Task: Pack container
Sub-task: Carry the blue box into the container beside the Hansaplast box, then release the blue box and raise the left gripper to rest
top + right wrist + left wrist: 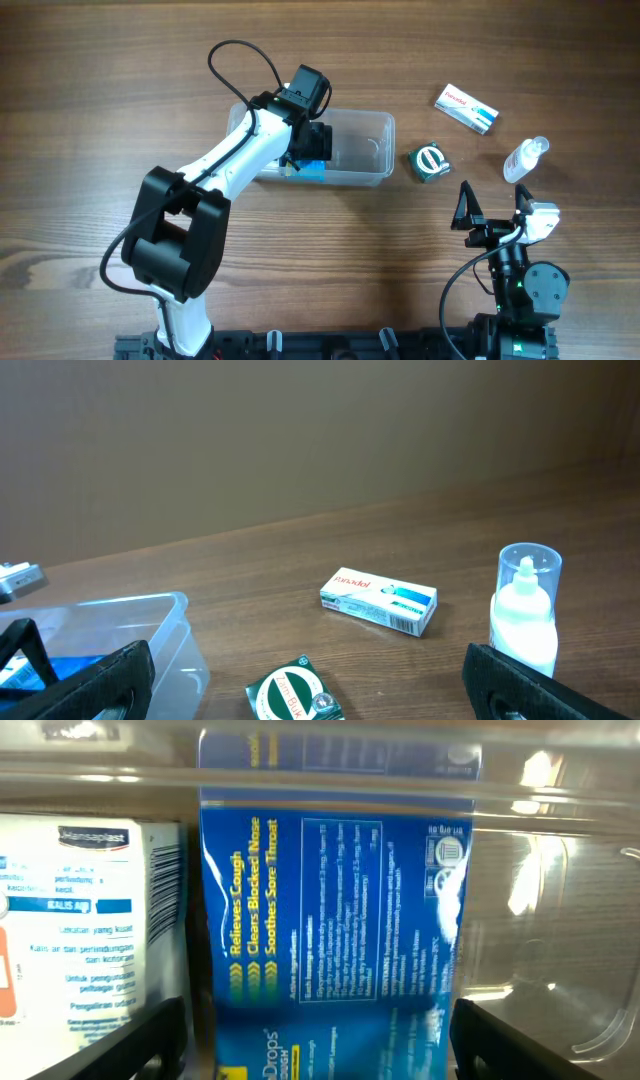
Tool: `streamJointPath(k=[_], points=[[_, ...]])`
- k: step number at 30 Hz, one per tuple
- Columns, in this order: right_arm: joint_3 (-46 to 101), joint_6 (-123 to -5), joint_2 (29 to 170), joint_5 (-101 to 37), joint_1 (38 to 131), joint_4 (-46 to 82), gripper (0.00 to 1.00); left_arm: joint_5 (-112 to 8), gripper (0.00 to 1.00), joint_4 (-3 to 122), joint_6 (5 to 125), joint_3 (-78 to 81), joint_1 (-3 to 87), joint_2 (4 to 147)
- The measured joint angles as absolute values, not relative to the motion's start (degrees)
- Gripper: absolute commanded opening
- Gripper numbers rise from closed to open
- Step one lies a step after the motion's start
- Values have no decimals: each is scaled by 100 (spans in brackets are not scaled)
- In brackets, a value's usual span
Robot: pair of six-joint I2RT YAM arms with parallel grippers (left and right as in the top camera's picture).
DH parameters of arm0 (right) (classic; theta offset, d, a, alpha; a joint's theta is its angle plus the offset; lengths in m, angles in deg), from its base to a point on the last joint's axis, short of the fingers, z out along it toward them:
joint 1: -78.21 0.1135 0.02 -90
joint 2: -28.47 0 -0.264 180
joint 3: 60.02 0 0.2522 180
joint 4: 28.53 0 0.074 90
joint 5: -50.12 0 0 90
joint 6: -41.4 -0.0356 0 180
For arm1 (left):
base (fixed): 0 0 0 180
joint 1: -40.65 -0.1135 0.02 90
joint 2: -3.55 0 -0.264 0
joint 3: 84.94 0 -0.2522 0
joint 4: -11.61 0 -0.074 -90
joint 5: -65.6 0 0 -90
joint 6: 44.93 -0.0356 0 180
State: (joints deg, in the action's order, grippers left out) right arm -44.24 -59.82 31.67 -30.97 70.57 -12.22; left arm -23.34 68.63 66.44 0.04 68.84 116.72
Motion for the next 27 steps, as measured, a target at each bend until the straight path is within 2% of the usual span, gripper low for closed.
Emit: streamJointPath(k=[4,6,7,8,9,10,12,18,27], points=[[-4424,-5982,3167,-3097,7055,-1220,100,-2334,78,6866,6646,4,6884,11672],[-4424,-5982,3167,-3099,7057,-1220,100,-2334,70,6863,6642,4,6884,11672],[-4424,-5982,3167,-3097,7055,-1220,100,-2334,58,6866,6644,4,6884,11672],[-4424,-5984,3167,-3097,7055,-1220,100,-2334,38,6866,6648,4,6884,11661],[-4424,-5982,3167,-3097,7055,-1222,100,-2338,21,6866,6646,4,6884,11646],[-4424,-5982,3167,-3097,7057,-1220,100,-2338,13,6866,6677,4,6884,11622],[-4424,-5982,3167,-3097,7055,-1220,100,-2389,4,6868,6672,4,6884,11521],[-4424,-5984,3167,-3097,7055,-1220,100,-2555,4,6859,6664,4,6956,11326],[-4424,-5982,3167,-3099,7057,-1220,100,-2553,4,6496,6755,4,7594,11324]])
